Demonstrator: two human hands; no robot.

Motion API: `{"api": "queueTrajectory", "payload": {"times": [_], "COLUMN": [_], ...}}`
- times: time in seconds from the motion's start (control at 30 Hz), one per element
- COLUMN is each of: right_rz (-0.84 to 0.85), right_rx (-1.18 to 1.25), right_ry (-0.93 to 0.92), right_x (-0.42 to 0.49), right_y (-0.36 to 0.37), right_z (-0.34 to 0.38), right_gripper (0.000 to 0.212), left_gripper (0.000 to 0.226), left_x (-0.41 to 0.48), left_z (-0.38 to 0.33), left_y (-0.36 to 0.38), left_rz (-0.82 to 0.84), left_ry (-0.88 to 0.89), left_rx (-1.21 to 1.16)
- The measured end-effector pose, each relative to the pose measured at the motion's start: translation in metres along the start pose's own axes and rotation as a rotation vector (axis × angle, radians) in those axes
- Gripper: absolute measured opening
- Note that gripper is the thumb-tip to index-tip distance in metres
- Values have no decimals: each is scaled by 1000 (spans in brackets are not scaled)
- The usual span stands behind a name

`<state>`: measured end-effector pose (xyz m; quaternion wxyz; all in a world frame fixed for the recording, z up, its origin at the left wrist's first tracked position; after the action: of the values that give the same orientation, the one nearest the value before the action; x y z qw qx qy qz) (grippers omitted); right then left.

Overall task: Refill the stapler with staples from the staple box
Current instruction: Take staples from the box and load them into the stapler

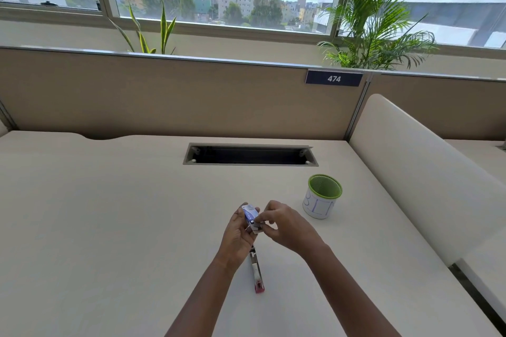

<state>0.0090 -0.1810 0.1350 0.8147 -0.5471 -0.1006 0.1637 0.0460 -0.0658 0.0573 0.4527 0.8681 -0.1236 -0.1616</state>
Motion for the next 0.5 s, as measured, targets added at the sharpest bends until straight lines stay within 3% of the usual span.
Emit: {"api": "queueTrajectory", "payload": {"times": [0.23,0.5], "right_rz": [-35,-68], "right_rx": [-29,10], "right_ry": [-4,-70], "right_x": [-4,-11], "right_y": [4,6], "right_z": [1,3], "right_gripper": [31,19], "left_gripper": [26,28], "left_x": [-1,-2], "left_z": [0,-4], "left_y": [1,-4], "left_rz": [-15,-9], "left_ry": [6,27], "left_rx": [6,-47]}}
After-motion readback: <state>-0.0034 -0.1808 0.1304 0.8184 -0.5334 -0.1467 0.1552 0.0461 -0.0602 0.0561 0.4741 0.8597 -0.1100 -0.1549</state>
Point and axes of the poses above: each hand's wrist, its own x-axis towards the middle knuckle, its own y-axis out of the palm, z = x × y, the point moved 1 cm from there along x, towards the middle knuckle, and after that the axes turned 11 degrees about z, right-handed, at the moved point
